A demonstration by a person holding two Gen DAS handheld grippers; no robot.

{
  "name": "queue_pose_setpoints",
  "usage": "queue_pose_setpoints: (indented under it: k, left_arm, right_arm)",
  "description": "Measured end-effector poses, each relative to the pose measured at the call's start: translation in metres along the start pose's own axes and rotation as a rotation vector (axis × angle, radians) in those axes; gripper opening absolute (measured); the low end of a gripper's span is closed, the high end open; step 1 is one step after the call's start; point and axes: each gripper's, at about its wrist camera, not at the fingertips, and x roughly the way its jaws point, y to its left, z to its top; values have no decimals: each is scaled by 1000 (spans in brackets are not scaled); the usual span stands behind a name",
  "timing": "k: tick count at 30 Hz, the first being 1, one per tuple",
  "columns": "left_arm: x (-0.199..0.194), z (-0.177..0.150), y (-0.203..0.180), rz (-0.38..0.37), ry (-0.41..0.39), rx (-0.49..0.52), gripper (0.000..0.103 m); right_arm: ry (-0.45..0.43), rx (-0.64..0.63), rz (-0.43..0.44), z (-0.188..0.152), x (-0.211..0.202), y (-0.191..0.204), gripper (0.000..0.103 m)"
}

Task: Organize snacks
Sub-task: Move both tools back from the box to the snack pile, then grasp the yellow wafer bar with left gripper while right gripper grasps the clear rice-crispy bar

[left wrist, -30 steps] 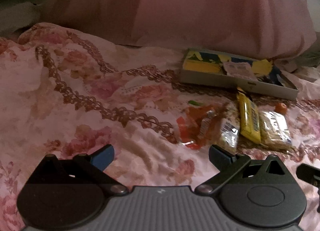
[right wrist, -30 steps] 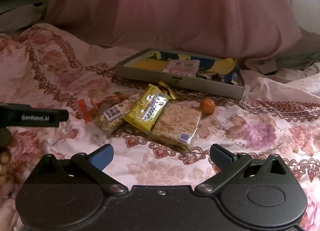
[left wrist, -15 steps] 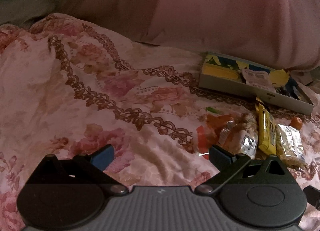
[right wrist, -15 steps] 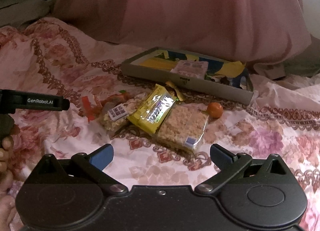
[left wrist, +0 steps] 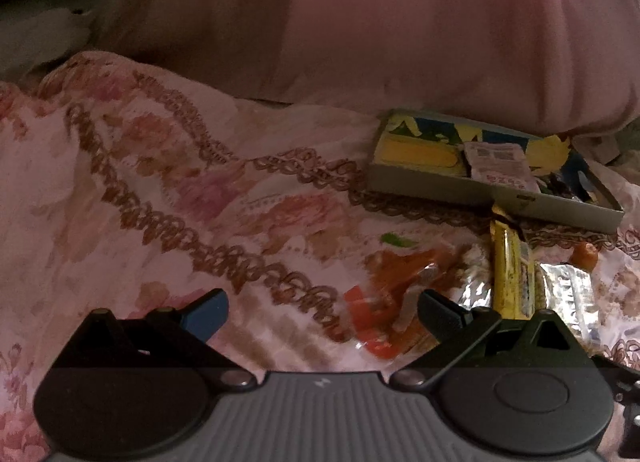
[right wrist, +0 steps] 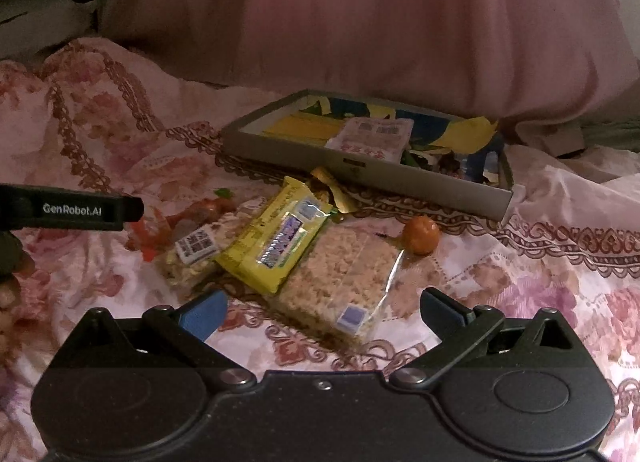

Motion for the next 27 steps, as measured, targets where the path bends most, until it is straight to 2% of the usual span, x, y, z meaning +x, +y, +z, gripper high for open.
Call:
queue_pose_setpoints:
  k: [8, 18, 24, 27]
  left_arm:
    - [13, 8, -22, -14, 17, -14, 103]
    - [27, 18, -57, -52, 16, -2, 103]
    - [36, 20, -76, -142, 29, 28, 103]
    - [42, 21, -79, -216, 42, 40, 103]
  right_arm:
    - [12, 100, -28, -1, 16, -24, 102]
    - [47, 143, -39, -5, 28, -36, 102]
    - [67, 140, 12, -17, 41, -32, 102]
    - [40, 101, 31, -17, 44, -24, 102]
